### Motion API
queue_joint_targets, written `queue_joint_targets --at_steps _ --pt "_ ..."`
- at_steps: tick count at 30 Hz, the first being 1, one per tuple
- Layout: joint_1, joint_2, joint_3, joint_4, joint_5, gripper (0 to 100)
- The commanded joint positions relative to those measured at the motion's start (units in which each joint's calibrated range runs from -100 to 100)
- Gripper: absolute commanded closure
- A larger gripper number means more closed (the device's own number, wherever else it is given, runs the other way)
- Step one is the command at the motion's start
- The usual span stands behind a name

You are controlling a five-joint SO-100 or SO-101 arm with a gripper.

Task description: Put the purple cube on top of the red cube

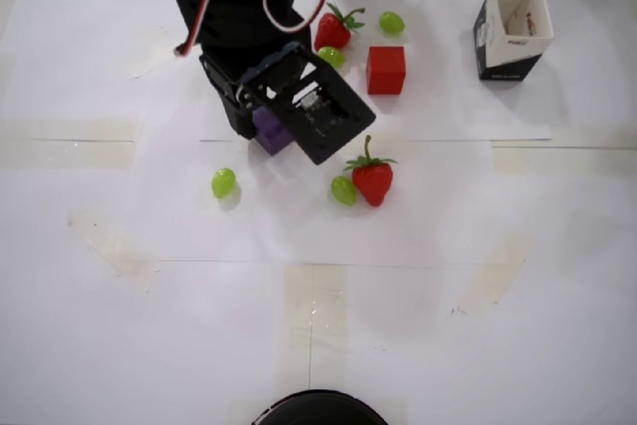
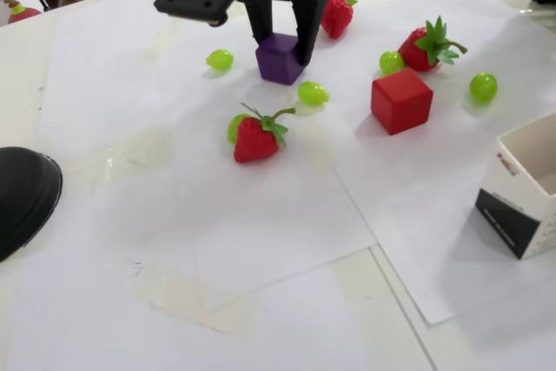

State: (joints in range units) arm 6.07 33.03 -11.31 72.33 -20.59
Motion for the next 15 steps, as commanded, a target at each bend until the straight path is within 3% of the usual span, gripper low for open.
queue_joint_targets --at_steps 1,15 --pt "-0.85 -8.35 -2.6 2.5 -0.93 95" --pt "-3.71 -24.43 1.31 10.02 -5.37 95"
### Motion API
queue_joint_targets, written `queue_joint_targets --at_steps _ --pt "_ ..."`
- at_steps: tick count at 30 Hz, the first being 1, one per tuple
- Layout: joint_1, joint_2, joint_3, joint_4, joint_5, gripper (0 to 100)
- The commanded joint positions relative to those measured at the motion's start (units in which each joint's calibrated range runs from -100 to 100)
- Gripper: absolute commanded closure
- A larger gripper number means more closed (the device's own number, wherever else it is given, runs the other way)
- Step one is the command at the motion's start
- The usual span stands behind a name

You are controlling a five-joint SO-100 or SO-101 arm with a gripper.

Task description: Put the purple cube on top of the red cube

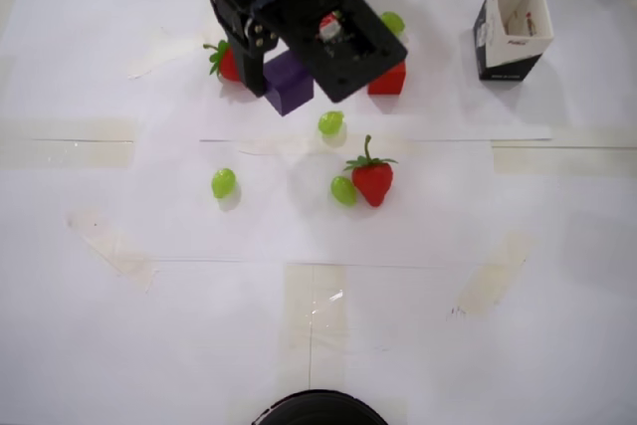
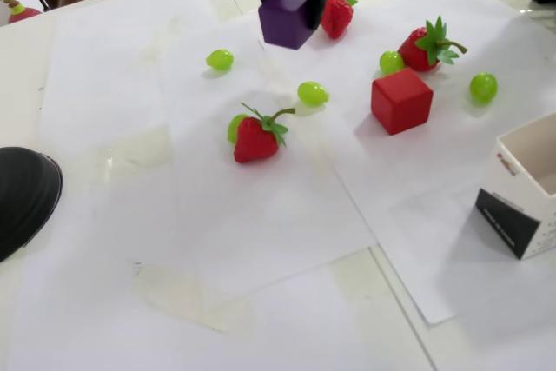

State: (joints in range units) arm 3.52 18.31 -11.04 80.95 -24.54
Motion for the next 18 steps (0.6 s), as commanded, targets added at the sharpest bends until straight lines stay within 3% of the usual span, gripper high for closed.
queue_joint_targets --at_steps 1,9,18 --pt "-1.46 -10.74 1.77 2.06 -1.95 95" --pt "-4.92 -19.94 7.22 9.57 -7.18 95" --pt "-11.39 -26.74 15.59 9.17 -11.48 95"
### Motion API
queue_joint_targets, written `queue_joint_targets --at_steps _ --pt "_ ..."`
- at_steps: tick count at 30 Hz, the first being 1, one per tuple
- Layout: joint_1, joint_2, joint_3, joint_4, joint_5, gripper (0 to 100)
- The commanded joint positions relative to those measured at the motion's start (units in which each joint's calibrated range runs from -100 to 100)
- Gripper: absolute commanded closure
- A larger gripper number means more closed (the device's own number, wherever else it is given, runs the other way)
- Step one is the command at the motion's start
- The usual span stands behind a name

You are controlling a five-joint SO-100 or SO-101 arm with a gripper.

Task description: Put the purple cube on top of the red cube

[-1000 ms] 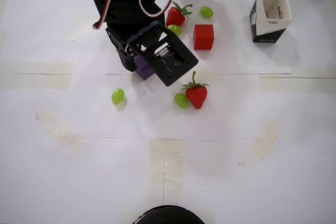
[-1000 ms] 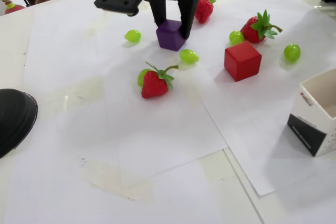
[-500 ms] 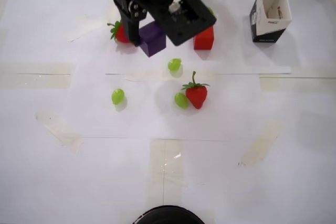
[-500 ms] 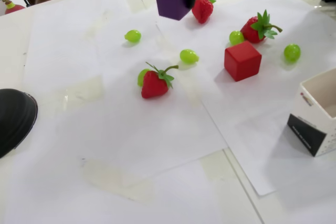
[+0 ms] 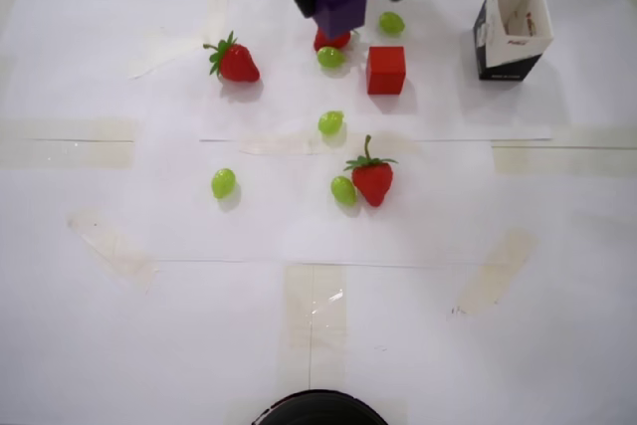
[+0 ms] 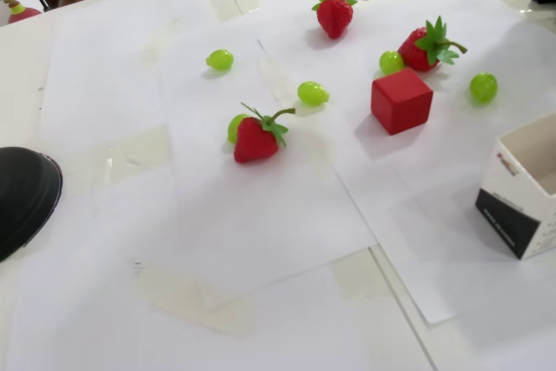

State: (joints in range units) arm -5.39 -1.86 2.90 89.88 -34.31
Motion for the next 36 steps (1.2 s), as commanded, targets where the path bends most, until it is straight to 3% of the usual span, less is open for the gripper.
queue_joint_targets --at_steps 1,14,36 --pt "-2.92 -6.74 2.01 0.23 -1.95 95" --pt "-7.33 -8.28 13.29 -6.71 -4.0 95" --pt "-8.28 -5.62 17.29 -15.45 -4.0 94"
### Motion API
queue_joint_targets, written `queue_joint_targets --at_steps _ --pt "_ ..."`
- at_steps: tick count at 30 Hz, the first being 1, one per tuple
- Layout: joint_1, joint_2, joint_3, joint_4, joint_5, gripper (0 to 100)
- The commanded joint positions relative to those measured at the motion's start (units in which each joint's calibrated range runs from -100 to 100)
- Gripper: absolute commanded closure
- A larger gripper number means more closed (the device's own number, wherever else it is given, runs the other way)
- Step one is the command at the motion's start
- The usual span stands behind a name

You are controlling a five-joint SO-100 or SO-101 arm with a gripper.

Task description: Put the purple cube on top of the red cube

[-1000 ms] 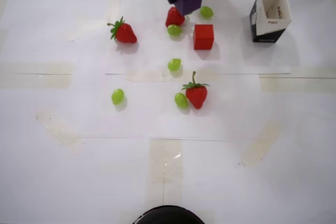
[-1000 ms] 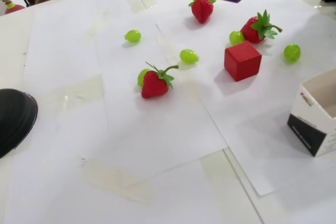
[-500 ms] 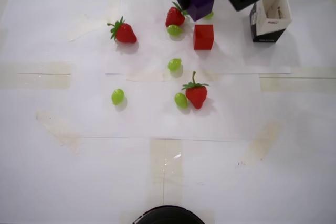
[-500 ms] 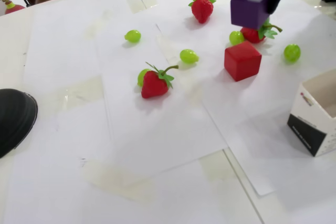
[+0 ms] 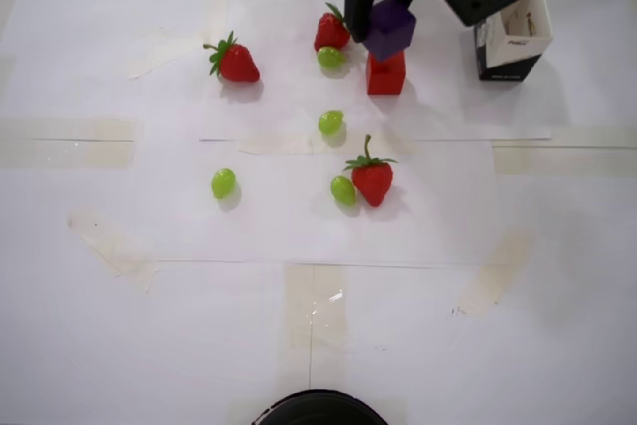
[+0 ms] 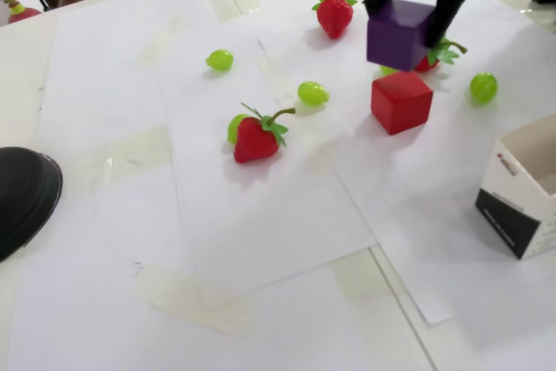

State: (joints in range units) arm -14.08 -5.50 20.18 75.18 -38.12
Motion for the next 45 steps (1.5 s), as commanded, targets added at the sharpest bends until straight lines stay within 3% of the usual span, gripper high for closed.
queue_joint_targets --at_steps 1,21,28,39,45 --pt "0.63 -2.07 0.0 -0.75 -0.05 94" --pt "3.71 -2.5 2.64 -4.43 2.44 87" --pt "3.64 -2.59 3.09 -5.57 3.42 76" --pt "3.86 -2.67 3.18 -6.96 3.86 74" --pt "7.83 -0.87 2.27 -11.94 7.96 74"
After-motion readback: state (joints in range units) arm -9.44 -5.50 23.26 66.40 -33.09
